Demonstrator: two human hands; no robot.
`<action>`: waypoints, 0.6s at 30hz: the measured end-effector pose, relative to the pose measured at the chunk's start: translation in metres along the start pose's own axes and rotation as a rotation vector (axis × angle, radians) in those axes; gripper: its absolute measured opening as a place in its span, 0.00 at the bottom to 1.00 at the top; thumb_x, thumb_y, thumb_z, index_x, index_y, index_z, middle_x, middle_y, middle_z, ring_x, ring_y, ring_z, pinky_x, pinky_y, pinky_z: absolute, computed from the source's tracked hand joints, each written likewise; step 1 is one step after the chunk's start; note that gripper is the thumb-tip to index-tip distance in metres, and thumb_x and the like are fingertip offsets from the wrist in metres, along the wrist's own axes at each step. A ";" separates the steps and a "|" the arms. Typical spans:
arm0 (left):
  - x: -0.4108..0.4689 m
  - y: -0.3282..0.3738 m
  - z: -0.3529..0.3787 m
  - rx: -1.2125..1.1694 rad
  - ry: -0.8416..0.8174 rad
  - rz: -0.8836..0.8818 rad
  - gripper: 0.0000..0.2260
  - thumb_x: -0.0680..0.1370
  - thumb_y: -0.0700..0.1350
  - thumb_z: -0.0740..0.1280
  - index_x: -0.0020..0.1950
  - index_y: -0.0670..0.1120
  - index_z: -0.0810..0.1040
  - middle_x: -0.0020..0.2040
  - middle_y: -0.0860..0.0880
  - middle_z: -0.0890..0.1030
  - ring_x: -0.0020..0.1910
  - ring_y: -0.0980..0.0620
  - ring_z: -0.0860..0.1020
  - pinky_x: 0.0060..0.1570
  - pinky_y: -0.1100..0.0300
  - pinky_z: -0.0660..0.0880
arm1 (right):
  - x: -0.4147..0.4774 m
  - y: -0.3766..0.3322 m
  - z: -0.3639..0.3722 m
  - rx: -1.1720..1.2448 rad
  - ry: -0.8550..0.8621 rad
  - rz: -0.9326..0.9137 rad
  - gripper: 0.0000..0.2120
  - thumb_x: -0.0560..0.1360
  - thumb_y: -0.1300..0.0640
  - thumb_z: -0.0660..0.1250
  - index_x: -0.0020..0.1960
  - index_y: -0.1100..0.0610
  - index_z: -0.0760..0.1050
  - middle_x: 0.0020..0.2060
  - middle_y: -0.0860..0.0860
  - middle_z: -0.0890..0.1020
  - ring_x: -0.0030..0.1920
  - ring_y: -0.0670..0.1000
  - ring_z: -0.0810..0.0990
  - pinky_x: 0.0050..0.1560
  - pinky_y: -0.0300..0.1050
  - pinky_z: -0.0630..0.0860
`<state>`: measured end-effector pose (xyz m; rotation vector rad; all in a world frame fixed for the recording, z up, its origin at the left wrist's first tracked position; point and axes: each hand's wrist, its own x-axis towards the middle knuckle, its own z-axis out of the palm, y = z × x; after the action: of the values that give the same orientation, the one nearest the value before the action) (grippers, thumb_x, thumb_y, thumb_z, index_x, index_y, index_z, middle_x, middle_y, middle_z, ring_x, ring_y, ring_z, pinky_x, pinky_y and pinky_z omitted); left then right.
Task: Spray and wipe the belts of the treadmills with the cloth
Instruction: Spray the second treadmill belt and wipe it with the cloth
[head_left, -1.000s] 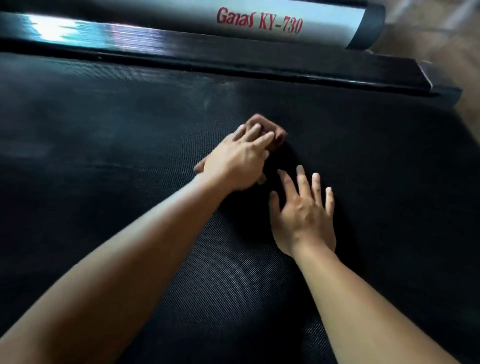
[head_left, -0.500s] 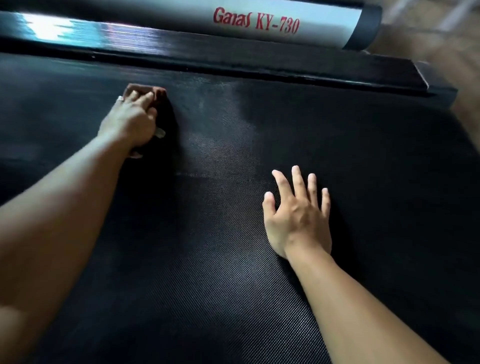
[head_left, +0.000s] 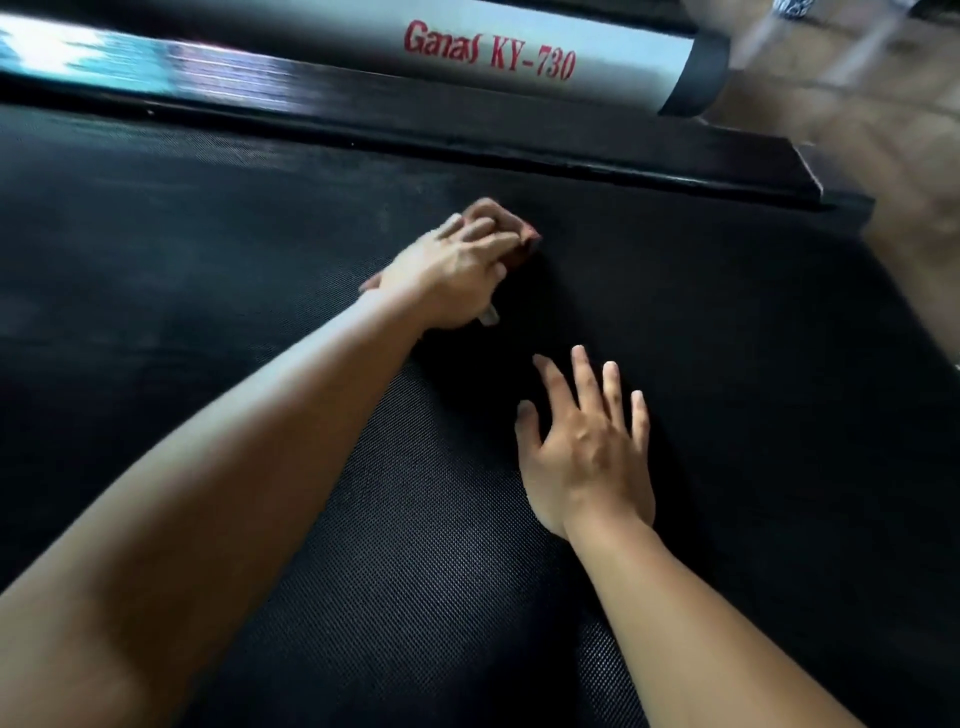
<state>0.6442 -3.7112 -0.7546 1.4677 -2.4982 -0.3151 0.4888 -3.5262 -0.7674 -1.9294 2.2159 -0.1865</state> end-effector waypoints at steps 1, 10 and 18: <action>-0.012 0.010 0.003 -0.001 -0.049 0.017 0.26 0.80 0.57 0.52 0.78 0.54 0.66 0.77 0.50 0.66 0.78 0.47 0.60 0.77 0.49 0.55 | 0.000 0.000 0.000 0.002 -0.003 0.001 0.27 0.81 0.40 0.46 0.79 0.39 0.49 0.81 0.46 0.45 0.80 0.52 0.40 0.78 0.56 0.38; -0.130 -0.045 -0.009 -0.002 0.085 -0.234 0.24 0.81 0.59 0.53 0.77 0.58 0.65 0.79 0.51 0.64 0.78 0.43 0.61 0.76 0.43 0.58 | 0.001 0.000 0.003 0.027 0.052 -0.005 0.25 0.81 0.41 0.49 0.78 0.40 0.54 0.81 0.48 0.51 0.80 0.54 0.45 0.78 0.57 0.41; -0.056 -0.125 -0.034 0.045 0.125 -0.576 0.23 0.84 0.52 0.56 0.80 0.51 0.62 0.81 0.43 0.60 0.79 0.41 0.58 0.78 0.51 0.53 | 0.003 0.000 0.005 0.014 0.054 -0.003 0.25 0.81 0.41 0.49 0.78 0.39 0.53 0.81 0.47 0.50 0.80 0.54 0.45 0.78 0.57 0.40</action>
<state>0.7840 -3.7241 -0.7639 2.1327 -1.9532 -0.2495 0.4897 -3.5289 -0.7724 -1.9429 2.2399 -0.2569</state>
